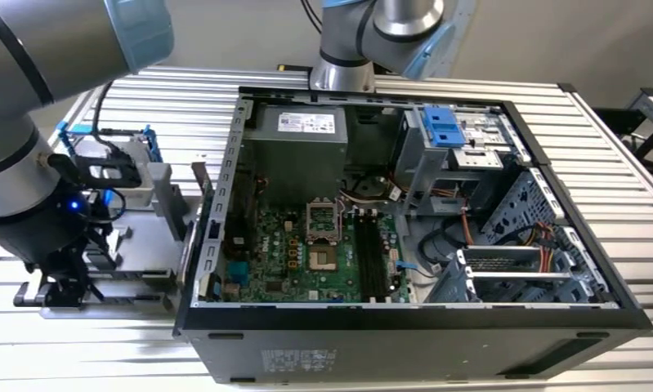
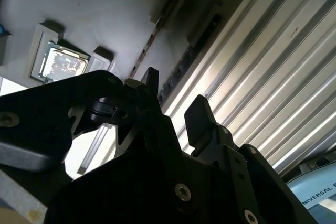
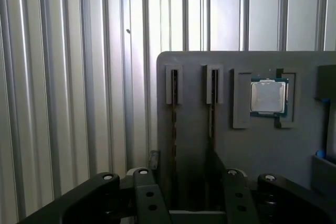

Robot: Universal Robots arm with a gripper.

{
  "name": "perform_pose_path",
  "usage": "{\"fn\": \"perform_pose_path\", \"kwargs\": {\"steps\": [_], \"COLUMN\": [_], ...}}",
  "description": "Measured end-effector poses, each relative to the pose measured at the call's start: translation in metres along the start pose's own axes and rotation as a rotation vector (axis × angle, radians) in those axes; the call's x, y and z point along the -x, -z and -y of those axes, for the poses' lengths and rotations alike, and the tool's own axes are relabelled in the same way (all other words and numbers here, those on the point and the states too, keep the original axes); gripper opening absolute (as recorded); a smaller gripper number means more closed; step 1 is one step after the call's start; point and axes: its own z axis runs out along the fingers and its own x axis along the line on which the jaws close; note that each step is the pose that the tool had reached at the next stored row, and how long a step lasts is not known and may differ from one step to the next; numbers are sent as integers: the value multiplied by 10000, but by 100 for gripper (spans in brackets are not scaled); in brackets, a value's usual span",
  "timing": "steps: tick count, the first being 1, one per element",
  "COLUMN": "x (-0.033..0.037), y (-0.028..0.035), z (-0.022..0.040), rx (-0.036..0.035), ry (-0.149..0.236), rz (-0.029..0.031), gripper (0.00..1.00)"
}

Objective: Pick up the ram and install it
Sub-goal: 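Pick up the ram and move it above insertion slot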

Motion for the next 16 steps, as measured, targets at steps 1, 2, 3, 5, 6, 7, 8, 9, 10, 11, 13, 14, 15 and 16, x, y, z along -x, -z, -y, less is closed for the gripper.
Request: {"fn": "perform_pose_path", "kwargs": {"steps": [1,2,3,5,6,7,8,9,10,11,13,14,15,16], "x": [-5,-8,-13,-22,-27,-32,-37,-45,-52,-58,-74,-79,-81,-82], "y": [-15,-29,-44,-70,-82,-96,-109,-122,-134,-148,-175,-190,-208,-225], "z": [0,0,1,1,1,1,1,2,2,2,1,1,1,1], "rx": [1,2,5,12,17,21,24,26,28,29,34,34,34,35], "ry": [-3,-5,-8,-12,-14,-16,-18,-20,-21,-22,-25,-27,-33,-42], "rz": [0,1,1,0,0,-1,0,0,-1,0,-1,0,1,0], "gripper": [100,100,100,100,100,100,100,100,100,100,100,100,100,100]}}
